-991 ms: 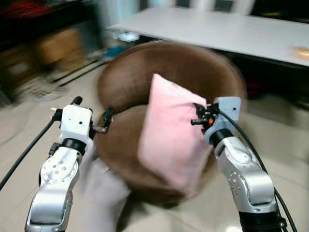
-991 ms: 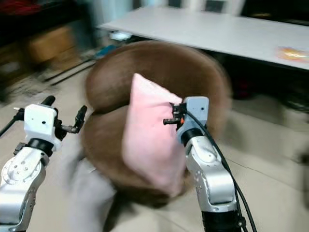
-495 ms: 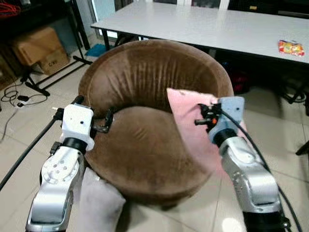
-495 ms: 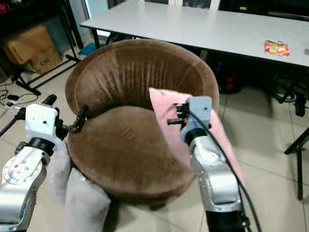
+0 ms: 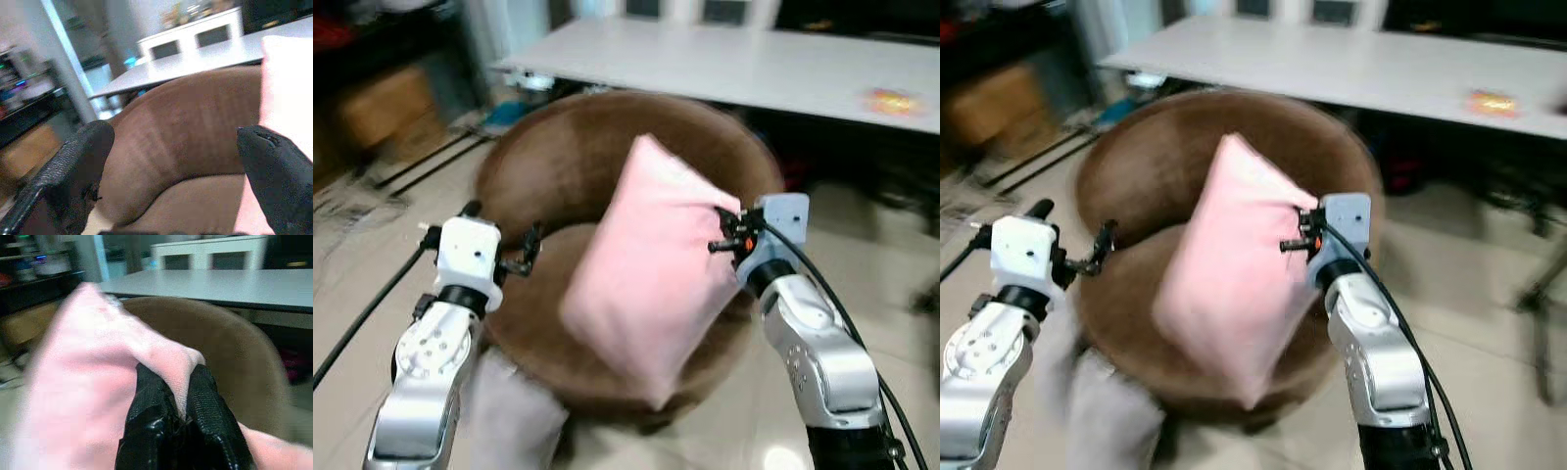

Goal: Move the pillow to the sofa from floor

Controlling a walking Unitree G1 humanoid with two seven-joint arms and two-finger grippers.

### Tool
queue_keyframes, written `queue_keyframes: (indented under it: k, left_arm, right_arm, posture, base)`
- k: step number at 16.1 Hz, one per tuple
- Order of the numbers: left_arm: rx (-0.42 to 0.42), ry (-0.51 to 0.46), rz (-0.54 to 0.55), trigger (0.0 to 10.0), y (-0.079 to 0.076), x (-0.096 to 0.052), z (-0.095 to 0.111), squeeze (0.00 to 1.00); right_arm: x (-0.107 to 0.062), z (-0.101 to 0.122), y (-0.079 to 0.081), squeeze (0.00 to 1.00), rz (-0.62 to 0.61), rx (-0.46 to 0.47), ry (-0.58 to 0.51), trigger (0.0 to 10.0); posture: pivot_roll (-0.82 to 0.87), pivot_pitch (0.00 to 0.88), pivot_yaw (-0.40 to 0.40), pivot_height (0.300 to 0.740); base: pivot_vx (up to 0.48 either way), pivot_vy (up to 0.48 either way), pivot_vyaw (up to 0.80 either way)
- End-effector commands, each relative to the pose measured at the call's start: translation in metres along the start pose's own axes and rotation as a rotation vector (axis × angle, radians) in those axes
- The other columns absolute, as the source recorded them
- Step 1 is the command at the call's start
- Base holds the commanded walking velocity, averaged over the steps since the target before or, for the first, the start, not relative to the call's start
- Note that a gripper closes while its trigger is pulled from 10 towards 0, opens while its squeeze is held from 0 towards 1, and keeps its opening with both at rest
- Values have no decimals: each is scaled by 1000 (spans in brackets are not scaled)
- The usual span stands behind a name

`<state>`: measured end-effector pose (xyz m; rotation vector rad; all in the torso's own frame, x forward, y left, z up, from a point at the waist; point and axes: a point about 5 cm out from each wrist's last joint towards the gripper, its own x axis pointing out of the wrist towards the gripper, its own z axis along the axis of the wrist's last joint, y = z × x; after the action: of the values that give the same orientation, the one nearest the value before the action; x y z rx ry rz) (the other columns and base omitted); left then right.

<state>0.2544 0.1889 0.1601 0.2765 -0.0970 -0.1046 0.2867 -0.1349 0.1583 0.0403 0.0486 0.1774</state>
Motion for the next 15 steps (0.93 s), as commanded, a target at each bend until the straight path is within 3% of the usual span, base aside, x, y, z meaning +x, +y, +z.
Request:
queue_keyframes:
  k: [1,5,7,9,12,15]
  left_arm:
    - [-5,-8,-11,10000,-1,2,3,0]
    - [-7,-9,-15,10000,-1,2,3,0]
    - [-7,-11,-17,10000,-1,2,3,0]
    - [-7,-14,-18,10000,-1,3,4,0]
    - [-6,-18,-19,10000,-1,3,4,0]
    - [-5,-24,-23,10000,-2,2,6,0]
  right_arm:
    - [1,13,-3,0,-11,-16,-62,10000]
    - [1,13,-3,0,-15,-14,-65,10000]
    - [0,16,0,0,13,1,-93,10000]
    - [0,15,7,0,88,-52,-74,10000]
    - [-1,19,13,0,136,-27,-103,10000]
    - [-3,38,12,0,241,63,-189,10000]
  posture:
    - [-13,0,45,740]
    - [-16,0,51,740]
    - [-17,0,52,740]
    - [-16,0,54,740]
    - [-12,0,53,740]
    - [-8,0,51,740]
  base:
    - [281,0,-800]
    - [294,0,-800]
    - [298,0,0]
    - [298,0,0]
    - [296,0,800]
    - [296,0,533]
